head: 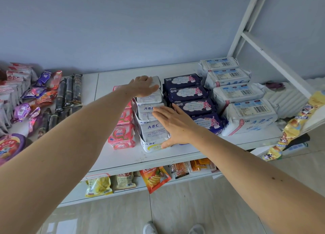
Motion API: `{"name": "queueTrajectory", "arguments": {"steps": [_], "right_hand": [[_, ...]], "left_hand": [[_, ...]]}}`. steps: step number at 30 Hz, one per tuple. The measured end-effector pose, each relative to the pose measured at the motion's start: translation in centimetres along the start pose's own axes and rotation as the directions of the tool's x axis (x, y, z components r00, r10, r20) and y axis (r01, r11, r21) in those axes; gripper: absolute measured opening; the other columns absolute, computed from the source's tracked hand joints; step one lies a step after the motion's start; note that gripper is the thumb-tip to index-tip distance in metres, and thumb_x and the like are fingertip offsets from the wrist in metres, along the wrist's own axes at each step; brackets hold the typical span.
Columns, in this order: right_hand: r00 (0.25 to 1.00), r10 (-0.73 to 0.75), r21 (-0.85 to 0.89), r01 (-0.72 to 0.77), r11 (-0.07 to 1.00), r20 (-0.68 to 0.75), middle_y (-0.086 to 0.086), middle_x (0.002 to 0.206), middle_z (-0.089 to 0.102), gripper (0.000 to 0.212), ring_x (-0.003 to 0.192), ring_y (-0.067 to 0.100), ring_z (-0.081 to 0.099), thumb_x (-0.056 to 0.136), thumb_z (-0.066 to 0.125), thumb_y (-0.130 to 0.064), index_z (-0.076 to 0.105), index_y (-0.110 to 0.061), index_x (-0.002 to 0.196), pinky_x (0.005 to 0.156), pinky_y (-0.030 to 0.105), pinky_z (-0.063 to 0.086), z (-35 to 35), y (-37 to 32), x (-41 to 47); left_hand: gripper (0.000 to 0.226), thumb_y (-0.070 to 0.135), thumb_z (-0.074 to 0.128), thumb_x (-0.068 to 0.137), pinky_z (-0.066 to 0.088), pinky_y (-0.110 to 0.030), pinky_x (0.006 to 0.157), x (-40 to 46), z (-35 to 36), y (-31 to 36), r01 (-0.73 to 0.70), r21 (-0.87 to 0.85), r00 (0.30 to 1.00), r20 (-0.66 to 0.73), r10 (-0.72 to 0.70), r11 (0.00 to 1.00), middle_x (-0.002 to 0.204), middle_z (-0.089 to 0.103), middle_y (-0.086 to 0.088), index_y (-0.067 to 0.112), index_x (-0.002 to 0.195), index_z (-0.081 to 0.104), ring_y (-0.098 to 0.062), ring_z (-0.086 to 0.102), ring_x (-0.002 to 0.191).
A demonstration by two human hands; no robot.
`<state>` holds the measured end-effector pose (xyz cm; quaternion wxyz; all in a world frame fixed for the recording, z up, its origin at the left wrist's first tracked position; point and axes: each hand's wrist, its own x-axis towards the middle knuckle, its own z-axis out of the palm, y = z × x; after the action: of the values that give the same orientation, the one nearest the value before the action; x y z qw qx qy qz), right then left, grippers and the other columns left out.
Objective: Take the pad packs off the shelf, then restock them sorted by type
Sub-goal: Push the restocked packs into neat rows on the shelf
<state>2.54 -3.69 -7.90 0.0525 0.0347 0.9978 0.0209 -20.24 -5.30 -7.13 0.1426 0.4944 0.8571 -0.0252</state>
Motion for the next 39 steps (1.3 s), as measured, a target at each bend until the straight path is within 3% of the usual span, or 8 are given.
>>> {"name": "queueTrajectory", "arguments": {"steps": [14,17,22,27,30,32,35,39], "right_hand": [[0.997,-0.035,0.048,0.038,0.998,-0.074,0.008,0.157,0.018,0.123,0.145,0.023,0.014,0.061,0.063,-0.079,0.014,-0.009,0.150,0.120,0.044,0.004,-2.6,-2.2,1.8],[0.993,-0.057,0.056,0.063,0.996,-0.104,0.009,0.155,0.024,0.117,0.144,0.025,0.017,0.063,0.063,-0.078,0.021,-0.008,0.148,0.119,0.043,0.005,-2.9,-4.3,3.9],[0.990,-0.105,-0.009,0.105,0.994,-0.092,0.008,0.144,0.039,0.106,0.139,0.026,0.026,0.061,0.068,-0.073,0.036,-0.008,0.138,0.119,0.044,0.004,-2.1,-7.5,6.8],[0.996,-0.080,-0.098,0.076,0.992,-0.039,0.006,0.137,0.046,0.106,0.133,0.026,0.036,0.059,0.070,-0.073,0.038,-0.011,0.139,0.119,0.046,0.006,-1.0,-8.8,8.2],[0.997,-0.070,-0.094,0.065,0.993,-0.043,0.005,0.134,0.048,0.098,0.129,0.025,0.041,0.061,0.072,-0.068,0.043,-0.012,0.135,0.119,0.047,0.009,-1.0,-8.8,8.5],[0.997,-0.064,-0.078,0.060,0.995,-0.043,0.004,0.135,0.048,0.096,0.129,0.024,0.041,0.062,0.073,-0.065,0.042,-0.013,0.136,0.119,0.046,0.006,-1.0,-8.7,8.4],[0.997,-0.066,-0.066,0.063,0.996,-0.041,0.003,0.136,0.046,0.095,0.129,0.023,0.041,0.063,0.073,-0.065,0.041,-0.014,0.137,0.120,0.046,0.002,-1.1,-8.7,8.1],[0.996,-0.074,-0.064,0.072,0.995,-0.043,0.003,0.136,0.047,0.096,0.129,0.023,0.042,0.063,0.072,-0.066,0.041,-0.015,0.137,0.119,0.047,0.002,-1.2,-8.9,7.8]], "left_hand": [[0.066,0.053,0.020,0.099,0.002,-0.043,0.119,-1.2,-1.6,-5.1,0.060,-0.192,0.998,-0.021,-0.065,0.980,0.160,0.001,-0.003,0.016,0.152,0.004,-0.019,0.000,0.147],[0.065,0.051,0.020,0.099,0.009,-0.044,0.119,-1.9,-1.4,-7.8,0.149,-0.224,0.988,0.011,-0.151,0.963,0.159,0.009,-0.006,0.013,0.151,0.011,-0.024,0.010,0.146],[0.053,0.042,0.022,0.102,0.033,-0.041,0.104,-2.8,-0.1,-9.4,0.106,-0.279,0.992,0.089,-0.084,0.955,0.141,0.044,-0.019,0.002,0.130,0.043,-0.032,0.044,0.126],[0.061,0.050,0.021,0.100,0.014,-0.045,0.117,-3.1,0.6,-10.2,0.079,-0.223,0.996,0.048,-0.070,0.972,0.156,0.022,-0.008,0.014,0.148,0.025,-0.028,0.018,0.144],[0.048,0.043,0.021,0.102,0.029,-0.039,0.102,-2.8,0.5,-10.1,0.056,-0.185,0.997,0.062,-0.045,0.981,0.129,0.046,-0.014,0.008,0.123,0.045,-0.026,0.040,0.122],[0.039,0.041,0.022,0.102,0.030,-0.037,0.095,-2.7,0.7,-9.9,0.061,-0.189,0.997,0.062,-0.050,0.980,0.118,0.044,-0.012,0.011,0.113,0.044,-0.023,0.040,0.112],[0.050,0.040,0.025,0.102,0.024,-0.043,0.109,-3.5,0.6,-9.5,0.053,-0.233,0.997,0.061,-0.039,0.971,0.144,0.039,-0.014,0.007,0.138,0.039,-0.031,0.032,0.134],[0.053,0.042,0.021,0.101,0.025,-0.044,0.108,-4.3,0.5,-9.2,0.040,-0.177,0.998,0.056,-0.031,0.983,0.147,0.035,-0.013,0.009,0.139,0.037,-0.033,0.030,0.135]]}}
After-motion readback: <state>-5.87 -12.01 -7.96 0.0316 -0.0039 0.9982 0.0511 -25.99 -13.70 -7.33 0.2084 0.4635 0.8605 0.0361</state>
